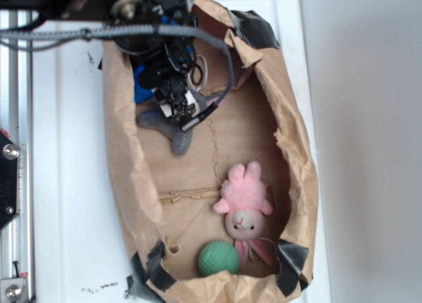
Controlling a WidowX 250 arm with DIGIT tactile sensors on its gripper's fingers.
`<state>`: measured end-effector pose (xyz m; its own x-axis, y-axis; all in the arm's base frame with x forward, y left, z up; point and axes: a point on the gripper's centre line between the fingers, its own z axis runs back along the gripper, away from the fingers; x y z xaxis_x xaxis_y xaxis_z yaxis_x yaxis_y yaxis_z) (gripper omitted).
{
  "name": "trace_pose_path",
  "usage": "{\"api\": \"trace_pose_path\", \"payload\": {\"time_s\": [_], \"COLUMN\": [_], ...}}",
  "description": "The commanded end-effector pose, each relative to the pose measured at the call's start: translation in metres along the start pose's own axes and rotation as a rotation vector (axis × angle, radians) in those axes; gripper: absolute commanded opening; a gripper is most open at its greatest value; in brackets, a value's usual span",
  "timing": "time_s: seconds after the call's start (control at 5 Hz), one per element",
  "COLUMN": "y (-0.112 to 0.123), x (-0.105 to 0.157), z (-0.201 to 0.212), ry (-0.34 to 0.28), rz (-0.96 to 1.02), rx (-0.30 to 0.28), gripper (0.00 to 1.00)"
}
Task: Grab the blue bottle.
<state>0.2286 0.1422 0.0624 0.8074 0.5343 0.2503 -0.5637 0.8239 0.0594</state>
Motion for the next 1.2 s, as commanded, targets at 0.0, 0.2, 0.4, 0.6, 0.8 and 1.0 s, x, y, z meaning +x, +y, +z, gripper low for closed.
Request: {"api": "trace_pose_path", "payload": {"time_s": [0.0,0.2,0.4,0.6,0.8,1.0], "y": [-0.005,-0.014,-0.019,-0.027,-0.034,-0.031], "x": [0.004,0.003,0.003,0.001,0.004,0.008], "z": [-0.014,-0.021,-0.023,-0.027,-0.029,-0.02], "ry": [-0.117,-0.164,-0.192,-0.206,-0.221,-0.195], "rz": [0.069,0.087,0.098,0.117,0.133,0.126], "rx": [0.059,0.057,0.051,0.073,0.083,0.048], "gripper": [1.0,1.0,1.0,0.71,0.0,0.0]}}
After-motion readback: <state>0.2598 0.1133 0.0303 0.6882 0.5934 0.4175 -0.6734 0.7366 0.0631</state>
